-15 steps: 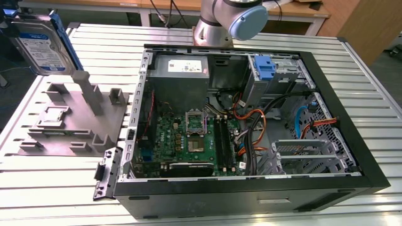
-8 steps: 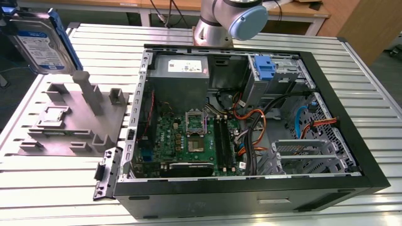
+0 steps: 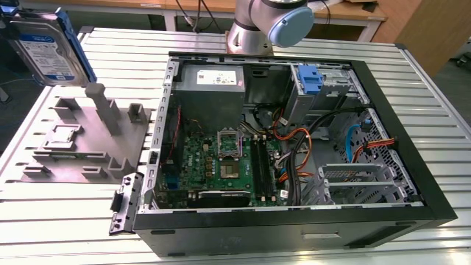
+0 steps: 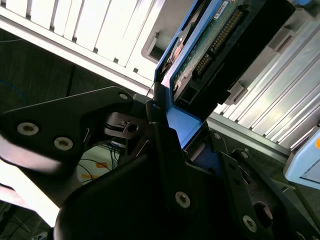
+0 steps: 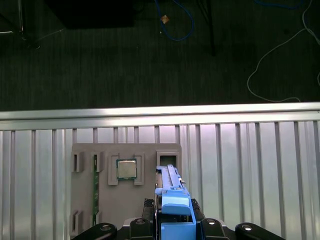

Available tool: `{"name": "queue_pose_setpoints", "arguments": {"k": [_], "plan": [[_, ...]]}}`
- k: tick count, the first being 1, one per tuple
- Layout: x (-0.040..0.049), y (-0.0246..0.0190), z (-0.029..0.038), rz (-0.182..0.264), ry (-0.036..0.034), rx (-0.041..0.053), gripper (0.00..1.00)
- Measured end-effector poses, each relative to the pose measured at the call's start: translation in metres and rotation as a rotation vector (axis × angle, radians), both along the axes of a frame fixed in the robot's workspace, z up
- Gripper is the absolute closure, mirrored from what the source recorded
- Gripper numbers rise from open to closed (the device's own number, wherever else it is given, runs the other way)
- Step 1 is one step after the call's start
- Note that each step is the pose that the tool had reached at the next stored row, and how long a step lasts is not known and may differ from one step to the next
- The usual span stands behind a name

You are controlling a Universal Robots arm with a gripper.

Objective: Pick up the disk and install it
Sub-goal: 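Pick up the disk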

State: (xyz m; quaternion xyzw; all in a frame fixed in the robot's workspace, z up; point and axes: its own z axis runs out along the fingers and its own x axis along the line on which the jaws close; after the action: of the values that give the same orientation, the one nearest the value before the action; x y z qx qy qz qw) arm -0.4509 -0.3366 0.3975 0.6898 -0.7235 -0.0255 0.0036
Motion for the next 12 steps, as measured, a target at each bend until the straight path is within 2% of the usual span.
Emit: {"name": "queue_pose_setpoints", "arguments": {"k": [12], "plan": [[0.0000,0.0000,0.0042,0.000,-0.0001,0.0000,0.63]]}}
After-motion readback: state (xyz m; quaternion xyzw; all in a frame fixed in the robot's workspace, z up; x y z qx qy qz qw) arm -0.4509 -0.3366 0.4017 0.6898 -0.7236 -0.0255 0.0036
